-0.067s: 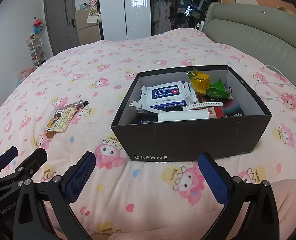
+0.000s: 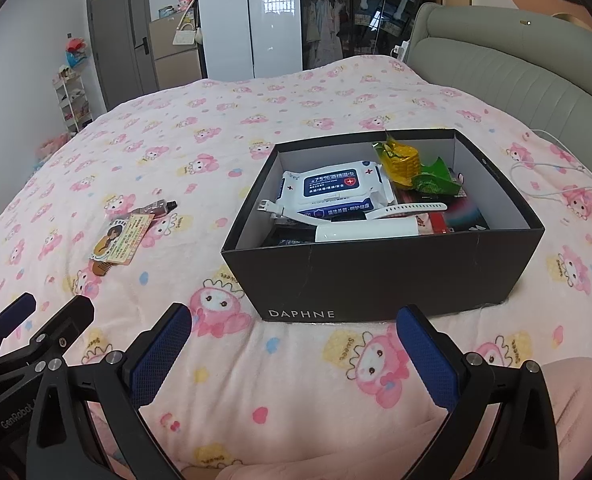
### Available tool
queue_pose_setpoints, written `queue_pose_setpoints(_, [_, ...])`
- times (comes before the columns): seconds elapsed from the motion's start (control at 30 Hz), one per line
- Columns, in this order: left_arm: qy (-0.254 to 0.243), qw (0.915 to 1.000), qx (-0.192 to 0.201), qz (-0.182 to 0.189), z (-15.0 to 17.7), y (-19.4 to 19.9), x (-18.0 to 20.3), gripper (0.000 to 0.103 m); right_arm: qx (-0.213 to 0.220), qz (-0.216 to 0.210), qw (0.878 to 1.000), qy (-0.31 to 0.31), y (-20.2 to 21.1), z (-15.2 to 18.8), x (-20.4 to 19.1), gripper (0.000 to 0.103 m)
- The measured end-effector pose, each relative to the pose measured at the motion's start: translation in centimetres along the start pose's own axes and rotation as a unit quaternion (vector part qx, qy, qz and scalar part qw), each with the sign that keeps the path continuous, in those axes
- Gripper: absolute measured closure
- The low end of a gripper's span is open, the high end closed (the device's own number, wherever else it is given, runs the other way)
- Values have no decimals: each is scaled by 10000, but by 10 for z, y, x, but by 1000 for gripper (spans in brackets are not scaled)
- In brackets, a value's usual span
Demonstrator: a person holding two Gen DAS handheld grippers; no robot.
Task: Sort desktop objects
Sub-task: 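Move both tools toward the packaged cartoon sticker card on the bedspread, then lower the right tool over the sticker card and close on its edge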
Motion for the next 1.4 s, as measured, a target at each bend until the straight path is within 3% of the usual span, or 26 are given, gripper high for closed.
queue_pose_setpoints(0.2, [54,10000,-12,40,-3,-1,-2,0,-21,-26,10000,10,-4,-5,2,0])
queue_pose_setpoints(0.3, [67,9999,-121,79,-7,0,-1,0,190,-3,9998,46,3,-4,-1,0])
queue_pose_setpoints(0.43, [25,9995,27,303,-34,18,-5,0,213,-134,9996,157,8,-18,-9,0])
queue_pose_setpoints(0.6, [94,9987,27,506,-79,16,-24,0,209,-496,9971,542,9,-42,-45,0])
queue_pose_setpoints(0.7, [161,9972,-128,723,-86,7,-32,1,116,-763,9935,832,0,-50,-77,0])
queue_pose_setpoints(0.83, [632,9938,-451,790,-88,-15,-59,13,-207,-1082,9865,1209,-23,-53,-115,0])
queue_pose_setpoints(0.9, [1044,9898,-723,644,-92,-33,-82,26,-458,-1316,9813,1332,-40,-53,-134,1])
queue_pose_setpoints(0.97, [1476,9839,-932,377,-98,-51,-108,41,-731,-1568,9751,1389,-61,-53,-151,10])
queue_pose_setpoints(1.03, [1868,9758,-1097,298,-95,-71,-129,49,-966,-1697,9710,1376,-81,-53,-165,30])
queue_pose_setpoints(1.07, [2053,9712,-1169,303,-91,-82,-139,56,-1057,-1713,9706,1318,-92,-53,-170,35])
queue_pose_setpoints(1.13, [2422,9608,-1313,314,-83,-103,-158,60,-1229,-1727,9700,1187,-113,-54,-179,50])
queue_pose_setpoints(1.2, [2758,9494,-1470,309,-74,-124,-176,66,-1348,-1653,9721,976,-133,-54,-185,58])
queue_pose_setpoints(1.4, [3315,9252,-1762,555,-50,-153,-194,67,-1595,-1710,9688,820,-175,-54,-198,58])
Point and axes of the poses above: each gripper's, at about its wrist camera, not at the fingertips, and y roughly against the way its jaws point, x to its right, z to its underside, the point moved 8 cm from there along -y, roughly the way its jaws point, and after that the axes turned 9 degrees about -x, right-handed, at the moved point
